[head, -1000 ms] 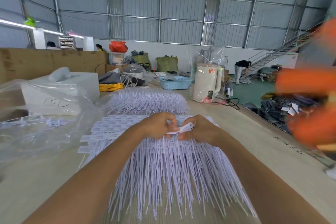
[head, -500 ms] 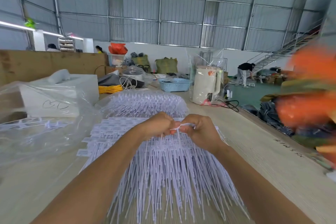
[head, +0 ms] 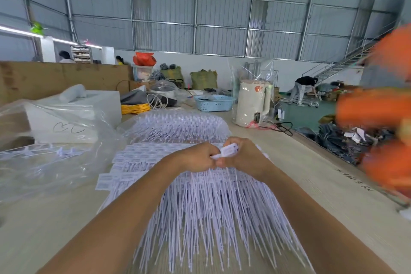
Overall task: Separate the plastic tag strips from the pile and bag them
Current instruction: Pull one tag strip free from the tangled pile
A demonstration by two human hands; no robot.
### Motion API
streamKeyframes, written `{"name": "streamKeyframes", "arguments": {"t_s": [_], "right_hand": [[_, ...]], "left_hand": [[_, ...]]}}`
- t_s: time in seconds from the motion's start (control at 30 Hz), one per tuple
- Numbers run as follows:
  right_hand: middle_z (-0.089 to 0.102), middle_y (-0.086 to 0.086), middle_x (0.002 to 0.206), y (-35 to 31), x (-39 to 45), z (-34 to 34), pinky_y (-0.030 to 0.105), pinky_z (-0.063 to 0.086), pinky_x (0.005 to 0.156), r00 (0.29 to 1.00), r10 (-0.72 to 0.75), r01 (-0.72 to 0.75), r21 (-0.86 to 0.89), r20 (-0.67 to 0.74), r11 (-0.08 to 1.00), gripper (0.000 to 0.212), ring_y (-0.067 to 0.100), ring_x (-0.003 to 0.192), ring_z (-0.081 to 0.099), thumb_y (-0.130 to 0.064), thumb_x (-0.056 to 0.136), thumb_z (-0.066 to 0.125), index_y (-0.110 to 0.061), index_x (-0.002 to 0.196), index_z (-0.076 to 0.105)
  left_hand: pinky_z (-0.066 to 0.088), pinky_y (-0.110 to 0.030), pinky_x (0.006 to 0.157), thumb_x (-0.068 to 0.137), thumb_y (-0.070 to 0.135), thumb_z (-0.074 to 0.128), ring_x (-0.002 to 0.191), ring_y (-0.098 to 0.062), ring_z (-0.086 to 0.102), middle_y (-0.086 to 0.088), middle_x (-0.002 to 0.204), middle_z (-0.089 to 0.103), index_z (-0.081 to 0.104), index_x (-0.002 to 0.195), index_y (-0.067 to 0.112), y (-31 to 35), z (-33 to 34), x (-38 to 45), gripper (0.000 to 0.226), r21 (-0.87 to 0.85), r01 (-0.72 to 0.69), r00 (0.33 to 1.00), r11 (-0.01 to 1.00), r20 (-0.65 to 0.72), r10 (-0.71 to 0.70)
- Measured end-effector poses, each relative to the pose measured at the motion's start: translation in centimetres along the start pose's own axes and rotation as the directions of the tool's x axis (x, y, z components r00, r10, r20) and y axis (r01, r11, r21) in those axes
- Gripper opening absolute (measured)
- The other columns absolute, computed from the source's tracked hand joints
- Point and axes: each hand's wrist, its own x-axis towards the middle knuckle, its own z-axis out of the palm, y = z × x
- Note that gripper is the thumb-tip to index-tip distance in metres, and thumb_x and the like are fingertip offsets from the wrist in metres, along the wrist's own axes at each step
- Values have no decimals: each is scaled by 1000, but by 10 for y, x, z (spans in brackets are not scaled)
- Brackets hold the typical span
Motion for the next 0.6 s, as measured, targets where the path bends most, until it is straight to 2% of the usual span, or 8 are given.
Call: {"name": "streamKeyframes", "arguments": {"t_s": [0.07,0.13,0.17,0.23,0.33,0.43,0.5,0.6], "right_hand": [[53,8,71,1,1,2,26,37,61,1000,17,-16,-88,15,996,25,11,63,46,-5,69,81,1,80,59],[55,3,65,1,3,3,23,37,57,999,38,-37,-93,11,995,22,9,59,46,-5,71,79,3,83,62],[53,-2,57,1,3,3,19,35,50,999,55,-55,-60,0,997,16,6,50,44,-1,73,77,0,79,62],[46,-6,44,0,5,1,15,27,40,992,127,-126,48,-8,991,18,6,39,36,8,75,69,-6,71,58],[42,5,51,-2,7,1,14,22,39,975,223,-216,184,-16,959,23,9,39,33,12,76,63,-8,70,55],[51,7,55,-4,4,-3,14,22,36,966,259,-242,301,-18,922,22,9,39,35,5,78,67,-10,68,54],[54,5,55,-7,2,-9,14,23,36,969,248,-243,255,12,936,16,8,39,36,1,78,70,-8,72,58],[52,-1,49,-13,0,-20,14,25,39,975,212,-215,39,69,976,13,8,39,37,-3,74,74,-8,74,62]], "left_hand": [[31,-24,52,92,16,58,56,-12,43,-1,63,48,60,73,13,-4,-2,0,20,37,3,999,999,-35,-2],[38,-24,56,90,20,62,59,-15,52,-3,65,56,67,84,7,-8,-7,0,15,48,27,997,998,-71,-24],[40,-22,56,89,21,64,57,-13,54,-1,63,58,67,84,8,-9,-11,0,14,46,41,996,998,-87,-36],[42,-19,53,88,20,65,49,-6,54,3,59,59,65,73,16,-9,-19,0,15,26,47,994,999,-100,-44],[42,-13,46,90,19,61,42,-2,54,4,60,62,62,72,23,-2,-27,0,18,25,53,997,998,-56,-51],[45,-19,53,93,30,54,56,-10,60,5,60,62,59,77,29,6,-29,-1,17,67,52,999,996,-20,-51],[43,-22,57,94,29,53,62,-15,56,4,65,58,60,78,29,8,-28,-1,18,100,37,998,994,-48,-33],[37,-24,56,95,24,52,67,-18,48,-3,71,54,63,83,18,9,-20,1,18,-59,43,998,997,-48,-46]]}}
